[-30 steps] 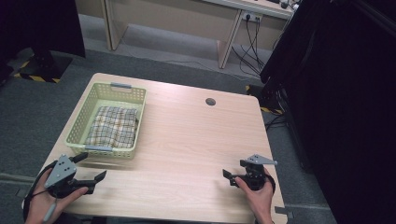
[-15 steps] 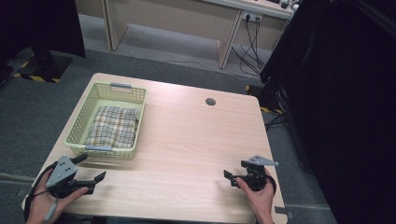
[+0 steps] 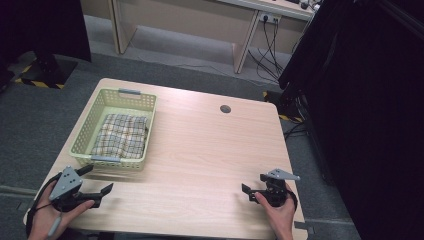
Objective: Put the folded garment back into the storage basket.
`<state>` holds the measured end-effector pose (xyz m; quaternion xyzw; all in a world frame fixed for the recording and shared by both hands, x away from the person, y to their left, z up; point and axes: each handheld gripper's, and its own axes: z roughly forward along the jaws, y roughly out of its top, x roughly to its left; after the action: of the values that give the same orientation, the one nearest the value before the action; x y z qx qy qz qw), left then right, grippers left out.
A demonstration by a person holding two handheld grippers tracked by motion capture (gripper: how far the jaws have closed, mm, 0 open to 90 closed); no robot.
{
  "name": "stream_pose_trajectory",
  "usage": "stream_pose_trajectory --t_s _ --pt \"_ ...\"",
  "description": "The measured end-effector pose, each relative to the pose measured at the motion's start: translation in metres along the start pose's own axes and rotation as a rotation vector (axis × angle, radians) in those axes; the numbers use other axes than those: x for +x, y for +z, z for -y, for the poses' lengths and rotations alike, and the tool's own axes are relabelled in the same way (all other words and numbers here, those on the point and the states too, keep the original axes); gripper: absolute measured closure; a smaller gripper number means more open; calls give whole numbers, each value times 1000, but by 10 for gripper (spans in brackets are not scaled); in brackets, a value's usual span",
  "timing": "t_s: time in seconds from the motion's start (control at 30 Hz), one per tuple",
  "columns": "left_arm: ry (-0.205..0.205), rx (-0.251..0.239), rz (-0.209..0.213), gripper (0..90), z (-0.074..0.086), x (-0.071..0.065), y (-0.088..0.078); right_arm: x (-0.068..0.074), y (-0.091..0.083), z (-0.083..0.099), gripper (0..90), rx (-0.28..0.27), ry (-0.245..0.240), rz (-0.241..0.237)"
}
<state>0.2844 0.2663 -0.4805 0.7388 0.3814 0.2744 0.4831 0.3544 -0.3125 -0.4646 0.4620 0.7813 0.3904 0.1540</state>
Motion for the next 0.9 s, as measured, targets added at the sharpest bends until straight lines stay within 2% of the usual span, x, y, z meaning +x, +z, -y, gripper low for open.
stream_pose_trajectory --t_s 0.9 --pt "0 1 -4 104 0 0 0 -8 0 10 71 -8 25 22"
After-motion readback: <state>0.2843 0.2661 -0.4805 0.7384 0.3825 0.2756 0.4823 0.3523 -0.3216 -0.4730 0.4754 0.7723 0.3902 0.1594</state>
